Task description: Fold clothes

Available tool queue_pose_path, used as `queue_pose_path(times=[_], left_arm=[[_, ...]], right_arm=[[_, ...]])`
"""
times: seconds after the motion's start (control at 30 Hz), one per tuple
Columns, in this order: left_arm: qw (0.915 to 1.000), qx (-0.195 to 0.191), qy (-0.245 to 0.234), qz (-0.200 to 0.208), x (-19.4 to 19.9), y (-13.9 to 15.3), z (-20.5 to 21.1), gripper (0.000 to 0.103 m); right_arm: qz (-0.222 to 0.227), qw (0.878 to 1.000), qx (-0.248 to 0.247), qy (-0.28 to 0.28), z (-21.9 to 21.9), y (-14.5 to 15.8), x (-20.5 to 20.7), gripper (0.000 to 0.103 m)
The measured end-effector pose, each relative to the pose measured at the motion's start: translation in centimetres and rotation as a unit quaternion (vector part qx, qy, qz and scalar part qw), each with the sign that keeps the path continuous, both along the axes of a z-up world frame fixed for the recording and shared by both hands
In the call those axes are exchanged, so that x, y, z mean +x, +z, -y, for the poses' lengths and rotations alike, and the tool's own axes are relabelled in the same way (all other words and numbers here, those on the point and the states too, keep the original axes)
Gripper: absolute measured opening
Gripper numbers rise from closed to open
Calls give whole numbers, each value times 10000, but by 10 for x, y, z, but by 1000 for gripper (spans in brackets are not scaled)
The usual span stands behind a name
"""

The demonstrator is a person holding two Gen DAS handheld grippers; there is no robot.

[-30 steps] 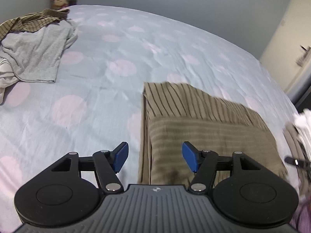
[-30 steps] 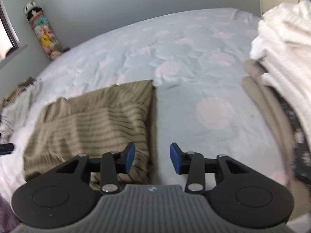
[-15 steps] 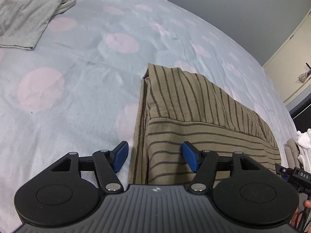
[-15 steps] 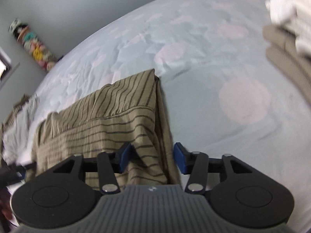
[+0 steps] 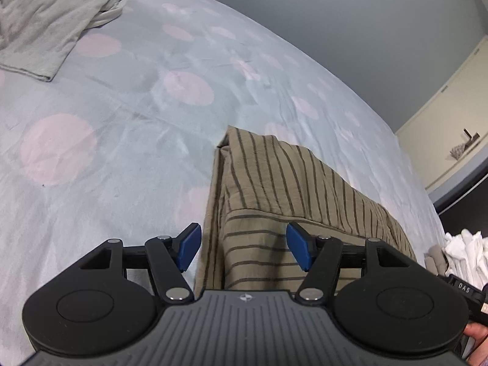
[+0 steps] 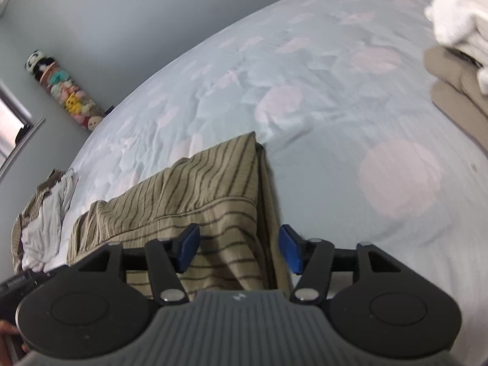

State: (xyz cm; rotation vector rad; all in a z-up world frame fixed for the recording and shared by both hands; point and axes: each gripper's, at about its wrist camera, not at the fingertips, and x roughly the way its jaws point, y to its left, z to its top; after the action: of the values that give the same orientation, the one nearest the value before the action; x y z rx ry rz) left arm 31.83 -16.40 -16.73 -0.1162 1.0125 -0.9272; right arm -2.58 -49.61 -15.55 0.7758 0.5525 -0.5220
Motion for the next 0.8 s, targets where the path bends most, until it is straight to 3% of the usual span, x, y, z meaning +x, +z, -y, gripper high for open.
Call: queue_pose_path(times=[0.07,0.37,0.6,0.8], left_arm=[[9999,98,-47,23,-1,-3,3,60],[9989,313,-191,304,-5,-11,9,60],[9940,603,-425,809,-18,-12,19,59],[9927,642,-465,903,-21,-13,20,54]], right_arm=[[-13,10000,-39,72,0,-3,1,73],[141,9999,-12,45,7,-16,0,73],[53,9995,-249,163,2,-19,5,74],[50,9992,-275,292,-2,-22,7,64]])
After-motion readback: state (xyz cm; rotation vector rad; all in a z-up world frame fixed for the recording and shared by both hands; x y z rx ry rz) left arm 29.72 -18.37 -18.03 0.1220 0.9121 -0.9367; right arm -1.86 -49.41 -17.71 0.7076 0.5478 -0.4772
